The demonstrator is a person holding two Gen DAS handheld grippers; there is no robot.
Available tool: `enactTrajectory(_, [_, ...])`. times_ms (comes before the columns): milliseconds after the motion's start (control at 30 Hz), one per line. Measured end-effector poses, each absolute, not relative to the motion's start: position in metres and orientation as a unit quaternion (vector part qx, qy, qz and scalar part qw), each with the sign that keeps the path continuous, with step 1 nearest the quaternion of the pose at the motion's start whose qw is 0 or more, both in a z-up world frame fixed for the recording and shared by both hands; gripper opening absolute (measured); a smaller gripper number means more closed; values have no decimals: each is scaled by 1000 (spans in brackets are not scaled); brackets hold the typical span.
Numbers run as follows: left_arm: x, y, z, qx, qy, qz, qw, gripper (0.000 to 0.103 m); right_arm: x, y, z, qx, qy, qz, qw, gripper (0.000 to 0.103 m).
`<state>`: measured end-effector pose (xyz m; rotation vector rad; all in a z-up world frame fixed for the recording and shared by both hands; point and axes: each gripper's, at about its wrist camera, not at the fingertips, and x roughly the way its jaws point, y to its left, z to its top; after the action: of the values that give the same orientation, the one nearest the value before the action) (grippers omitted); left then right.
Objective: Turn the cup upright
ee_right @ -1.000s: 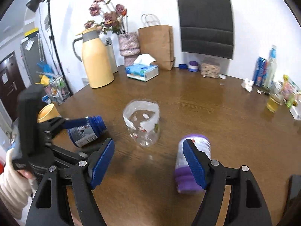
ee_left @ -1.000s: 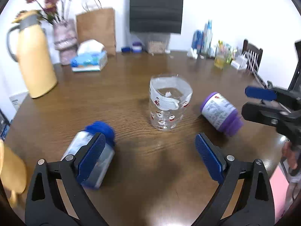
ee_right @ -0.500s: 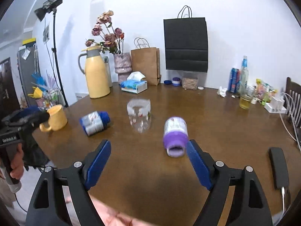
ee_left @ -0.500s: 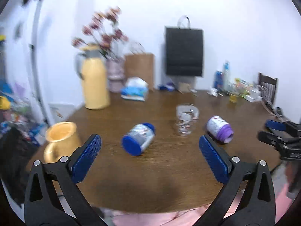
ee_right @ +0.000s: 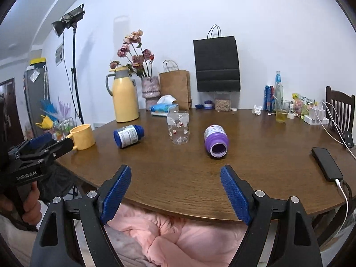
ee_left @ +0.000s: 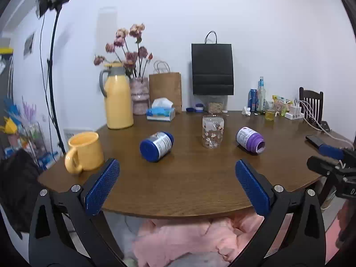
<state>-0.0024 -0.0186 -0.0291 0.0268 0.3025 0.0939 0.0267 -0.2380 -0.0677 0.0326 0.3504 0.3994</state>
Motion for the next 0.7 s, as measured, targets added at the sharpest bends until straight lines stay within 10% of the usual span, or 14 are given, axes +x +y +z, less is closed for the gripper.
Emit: enactTrajectory(700, [-16,-28,-25,24,124,35,991,103,22,-241,-69,11,162,188,969,86])
